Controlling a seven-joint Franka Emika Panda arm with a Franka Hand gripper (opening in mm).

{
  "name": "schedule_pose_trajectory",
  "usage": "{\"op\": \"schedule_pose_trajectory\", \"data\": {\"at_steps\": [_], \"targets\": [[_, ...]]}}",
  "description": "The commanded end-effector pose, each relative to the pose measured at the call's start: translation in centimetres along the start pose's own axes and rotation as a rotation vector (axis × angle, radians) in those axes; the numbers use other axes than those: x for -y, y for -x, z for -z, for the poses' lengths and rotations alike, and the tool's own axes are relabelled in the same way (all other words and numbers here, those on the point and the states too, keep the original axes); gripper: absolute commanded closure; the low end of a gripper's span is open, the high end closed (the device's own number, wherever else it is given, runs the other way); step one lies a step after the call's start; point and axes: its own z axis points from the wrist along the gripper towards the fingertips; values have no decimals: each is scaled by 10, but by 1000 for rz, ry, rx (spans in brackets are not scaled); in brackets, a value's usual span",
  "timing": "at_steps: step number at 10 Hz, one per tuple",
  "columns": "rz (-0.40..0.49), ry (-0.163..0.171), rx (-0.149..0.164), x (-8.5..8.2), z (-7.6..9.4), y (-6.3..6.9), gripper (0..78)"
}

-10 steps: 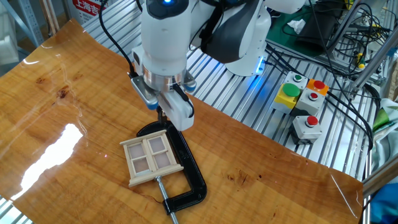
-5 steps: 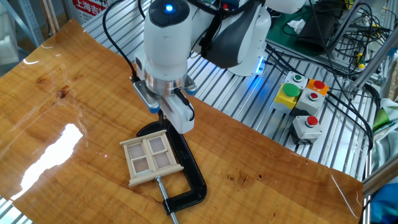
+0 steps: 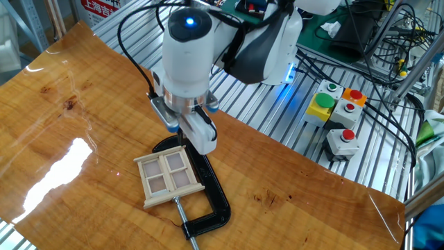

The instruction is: Open a sliding window

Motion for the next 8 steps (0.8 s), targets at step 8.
{"op": "schedule_pose_trajectory", "data": {"at_steps": [8], "targets": [[31, -18, 18, 3, -50, 2, 776]]}}
